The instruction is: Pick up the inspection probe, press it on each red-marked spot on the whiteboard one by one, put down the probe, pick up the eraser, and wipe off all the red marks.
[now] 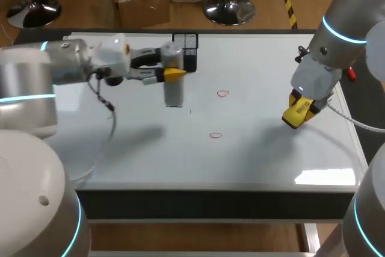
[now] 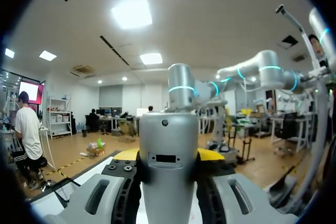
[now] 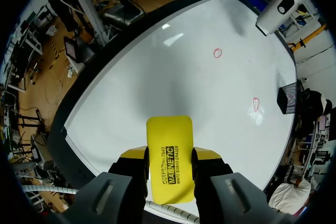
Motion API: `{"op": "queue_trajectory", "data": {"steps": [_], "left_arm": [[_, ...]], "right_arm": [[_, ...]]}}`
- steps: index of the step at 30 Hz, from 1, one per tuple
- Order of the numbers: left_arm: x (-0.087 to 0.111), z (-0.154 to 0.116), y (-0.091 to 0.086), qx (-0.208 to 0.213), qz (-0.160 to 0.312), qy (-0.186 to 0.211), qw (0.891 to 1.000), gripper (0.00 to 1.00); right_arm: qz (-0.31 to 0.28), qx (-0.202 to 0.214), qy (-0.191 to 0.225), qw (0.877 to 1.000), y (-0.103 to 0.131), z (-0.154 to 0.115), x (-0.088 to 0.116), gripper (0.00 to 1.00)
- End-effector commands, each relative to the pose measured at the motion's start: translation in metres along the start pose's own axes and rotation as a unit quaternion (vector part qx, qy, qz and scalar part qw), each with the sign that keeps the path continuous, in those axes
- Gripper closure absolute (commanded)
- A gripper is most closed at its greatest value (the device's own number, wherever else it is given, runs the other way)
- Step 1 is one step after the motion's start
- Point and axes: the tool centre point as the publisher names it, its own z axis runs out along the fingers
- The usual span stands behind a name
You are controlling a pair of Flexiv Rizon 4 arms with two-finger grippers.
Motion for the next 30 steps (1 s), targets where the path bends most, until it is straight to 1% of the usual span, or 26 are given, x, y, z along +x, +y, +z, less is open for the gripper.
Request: {"op": "queue_trajectory", "data": {"steps": [1, 5, 8, 13, 17, 23, 30], "left_arm": [[-0.017, 0.047, 0.009, 0.001, -0.003, 0.036, 0.999, 1.0], [-0.023, 0.067, 0.014, -0.001, 0.0, 0.041, 0.999, 1.0], [-0.03, 0.079, 0.022, 0.0, 0.0, 0.044, 0.999, 1.0], [-0.037, 0.093, 0.032, 0.006, -0.002, 0.044, 0.999, 1.0], [-0.045, 0.1, 0.039, 0.012, 0.001, 0.045, 0.999, 1.0], [-0.056, 0.112, 0.052, 0.008, -0.002, 0.043, 0.999, 1.0], [-0.068, 0.117, 0.064, 0.011, -0.005, 0.037, 0.999, 1.0]], "right_arm": [[-0.001, 0.002, 0.001, 1.0, 0.0, 0.0, 0.0, 1.0], [-0.001, 0.002, 0.001, 1.0, 0.0, 0.0, 0.0, 1.0], [-0.001, 0.002, 0.001, 1.0, 0.0, 0.0, 0.0, 1.0], [-0.001, 0.002, 0.001, 1.0, 0.0, 0.0, 0.0, 1.0], [-0.001, 0.002, 0.001, 1.0, 0.0, 0.0, 0.0, 1.0], [-0.001, 0.002, 0.001, 1.0, 0.0, 0.0, 0.0, 1.0], [-0.001, 0.002, 0.001, 1.0, 0.0, 0.0, 0.0, 1.0]]}}
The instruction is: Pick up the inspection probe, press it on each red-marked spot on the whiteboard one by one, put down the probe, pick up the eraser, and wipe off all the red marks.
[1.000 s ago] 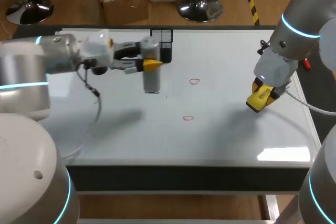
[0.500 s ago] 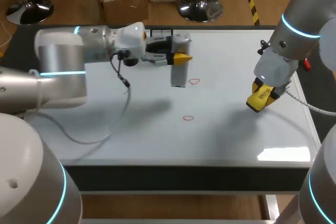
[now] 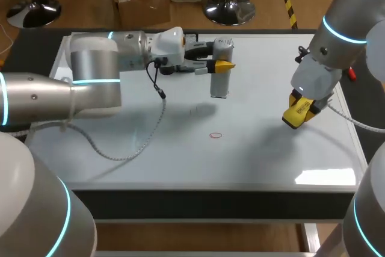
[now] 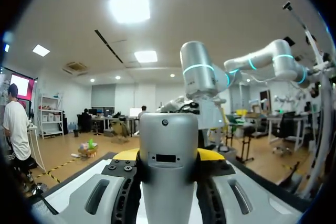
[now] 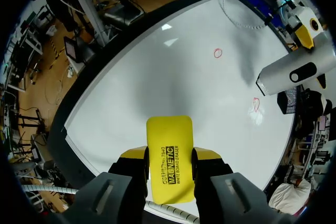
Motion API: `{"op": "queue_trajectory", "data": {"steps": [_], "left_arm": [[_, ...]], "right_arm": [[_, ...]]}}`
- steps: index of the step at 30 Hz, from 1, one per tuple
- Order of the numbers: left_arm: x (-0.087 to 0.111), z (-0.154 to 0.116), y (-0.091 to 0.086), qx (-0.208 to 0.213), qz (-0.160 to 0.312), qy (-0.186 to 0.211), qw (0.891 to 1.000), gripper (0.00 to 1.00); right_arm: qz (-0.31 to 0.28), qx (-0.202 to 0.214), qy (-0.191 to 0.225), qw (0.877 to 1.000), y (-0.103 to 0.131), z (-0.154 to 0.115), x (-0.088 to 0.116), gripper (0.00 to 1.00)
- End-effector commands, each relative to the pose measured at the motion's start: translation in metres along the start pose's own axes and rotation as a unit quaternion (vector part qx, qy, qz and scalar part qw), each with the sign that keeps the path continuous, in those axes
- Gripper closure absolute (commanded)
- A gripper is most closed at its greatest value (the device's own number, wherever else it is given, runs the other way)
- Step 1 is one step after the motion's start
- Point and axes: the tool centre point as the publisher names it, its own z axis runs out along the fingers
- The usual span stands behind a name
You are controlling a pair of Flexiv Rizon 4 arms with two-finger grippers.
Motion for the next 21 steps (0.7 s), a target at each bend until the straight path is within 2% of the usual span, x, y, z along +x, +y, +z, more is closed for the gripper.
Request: {"op": "queue_trajectory", "data": {"steps": [1, 21], "left_arm": [[-0.01, 0.006, 0.008, 0.005, 0.001, 0.005, 1.0, 1.0], [-0.036, 0.007, 0.034, 0.008, -0.007, -0.005, 1.0, 1.0]], "right_arm": [[-0.001, 0.002, 0.001, 1.0, 0.0, 0.0, 0.0, 1.0], [-0.001, 0.002, 0.001, 1.0, 0.0, 0.0, 0.0, 1.0]]}}
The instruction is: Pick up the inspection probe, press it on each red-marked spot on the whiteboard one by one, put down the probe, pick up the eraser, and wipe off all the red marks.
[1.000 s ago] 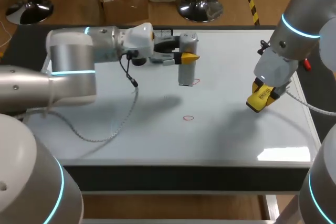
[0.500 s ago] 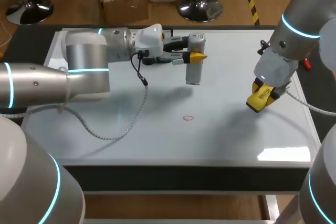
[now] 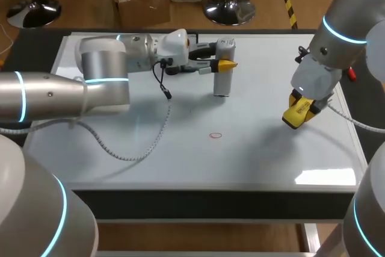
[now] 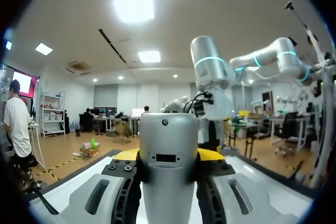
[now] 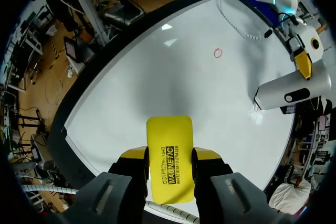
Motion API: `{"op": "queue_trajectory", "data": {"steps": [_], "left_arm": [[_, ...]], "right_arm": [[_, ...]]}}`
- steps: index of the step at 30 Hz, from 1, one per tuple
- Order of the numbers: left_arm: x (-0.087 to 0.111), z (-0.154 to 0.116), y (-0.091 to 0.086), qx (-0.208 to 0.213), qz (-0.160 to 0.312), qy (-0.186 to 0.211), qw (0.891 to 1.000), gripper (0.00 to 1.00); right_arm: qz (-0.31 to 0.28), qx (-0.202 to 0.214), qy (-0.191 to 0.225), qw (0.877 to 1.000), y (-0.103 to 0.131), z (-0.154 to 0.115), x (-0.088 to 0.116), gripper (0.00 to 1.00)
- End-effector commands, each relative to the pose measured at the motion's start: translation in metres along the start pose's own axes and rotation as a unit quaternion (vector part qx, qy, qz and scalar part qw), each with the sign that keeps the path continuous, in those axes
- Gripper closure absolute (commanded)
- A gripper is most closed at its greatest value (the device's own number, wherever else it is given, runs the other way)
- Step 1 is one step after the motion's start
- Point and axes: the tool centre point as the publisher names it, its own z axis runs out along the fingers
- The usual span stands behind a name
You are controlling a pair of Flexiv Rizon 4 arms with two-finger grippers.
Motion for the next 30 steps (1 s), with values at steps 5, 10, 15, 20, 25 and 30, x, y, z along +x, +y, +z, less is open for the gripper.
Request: {"op": "queue_trajectory", "data": {"steps": [5, 10, 15, 20, 25, 30], "left_arm": [[-0.0099, 0.0048, 0.0104, 0.0, -0.007, 0.0, 1.0, 1.0], [-0.0115, 0.0049, 0.0117, 0.001, -0.009, -0.002, 1.0, 1.0], [-0.0137, 0.0023, 0.0141, 0.001, -0.01, -0.003, 1.0, 1.0], [-0.0145, 0.001, 0.0149, 0.001, -0.01, -0.002, 1.0, 1.0], [-0.0142, -0.0002, 0.0151, 0.0, -0.012, -0.001, 1.0, 1.0], [-0.014, -0.0011, 0.0147, -0.001, -0.013, -0.001, 1.0, 1.0]], "right_arm": [[-0.001, 0.002, 0.001, 1.0, -0.0002, -0.0002, -0.0002, 1.0], [-0.001, 0.002, 0.001, 1.0, -0.0002, -0.0002, -0.0002, 1.0], [-0.001, 0.002, 0.001, 1.0, -0.0002, -0.0002, -0.0002, 1.0], [-0.001, 0.002, 0.001, 1.0, -0.0002, -0.0002, -0.0002, 1.0], [-0.001, 0.002, 0.001, 1.0, -0.0002, -0.0002, -0.0002, 1.0], [-0.001, 0.002, 0.001, 1.0, -0.0002, -0.0002, -0.0002, 1.0]]}}
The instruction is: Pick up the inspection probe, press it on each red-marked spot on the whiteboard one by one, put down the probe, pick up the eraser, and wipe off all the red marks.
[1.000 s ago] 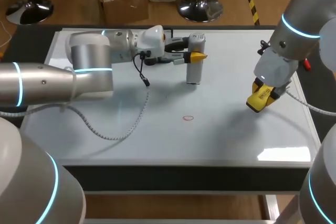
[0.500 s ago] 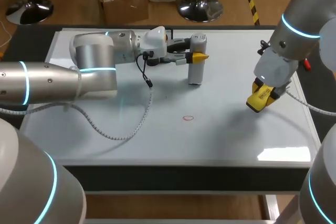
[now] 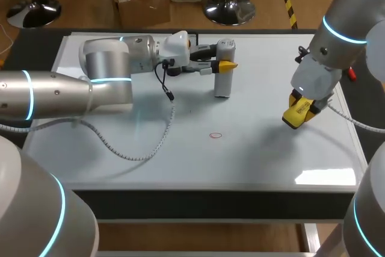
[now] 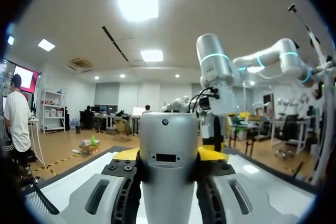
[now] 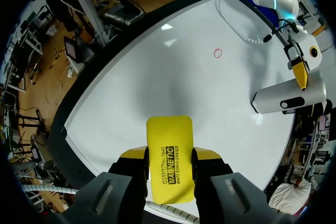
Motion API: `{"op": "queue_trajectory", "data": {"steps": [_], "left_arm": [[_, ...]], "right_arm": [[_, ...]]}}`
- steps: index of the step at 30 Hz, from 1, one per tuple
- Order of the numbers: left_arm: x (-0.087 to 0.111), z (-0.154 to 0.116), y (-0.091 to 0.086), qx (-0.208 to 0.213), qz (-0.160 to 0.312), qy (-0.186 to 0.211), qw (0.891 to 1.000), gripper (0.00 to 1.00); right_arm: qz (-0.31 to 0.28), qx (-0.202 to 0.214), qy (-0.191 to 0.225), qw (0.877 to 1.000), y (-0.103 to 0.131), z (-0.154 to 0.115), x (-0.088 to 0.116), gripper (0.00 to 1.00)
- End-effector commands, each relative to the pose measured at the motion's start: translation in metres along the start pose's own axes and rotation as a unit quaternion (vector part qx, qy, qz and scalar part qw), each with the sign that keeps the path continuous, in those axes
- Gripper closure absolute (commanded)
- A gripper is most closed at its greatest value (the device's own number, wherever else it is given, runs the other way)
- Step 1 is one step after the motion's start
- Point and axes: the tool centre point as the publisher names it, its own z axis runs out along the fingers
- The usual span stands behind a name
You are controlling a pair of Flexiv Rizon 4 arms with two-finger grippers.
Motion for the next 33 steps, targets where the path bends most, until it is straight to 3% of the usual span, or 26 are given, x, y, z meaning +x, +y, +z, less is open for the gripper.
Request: {"op": "queue_trajectory", "data": {"steps": [1, 7, 13, 33], "left_arm": [[-0.001, -0.001, -0.001, -0.001, 0.0, 0.003, 1.0, 1.0], [0.004, -0.001, -0.008, -0.002, -0.001, 0.005, 1.0, 1.0], [0.004, -0.001, -0.026, -0.005, -0.014, -0.005, 1.0, 1.0], [-0.032, -0.004, -0.104, 0.016, -0.013, -0.011, 1.0, 1.0]], "right_arm": [[-0.001, 0.002, 0.001, 1.0, 0.0, 0.0, 0.0, 1.0], [-0.001, 0.002, 0.001, 1.0, 0.0, 0.0, 0.0, 1.0], [-0.001, 0.002, 0.001, 1.0, 0.0, 0.0, 0.0, 1.0], [-0.001, 0.002, 0.001, 1.0, 0.0, 0.0, 0.0, 1.0]]}}
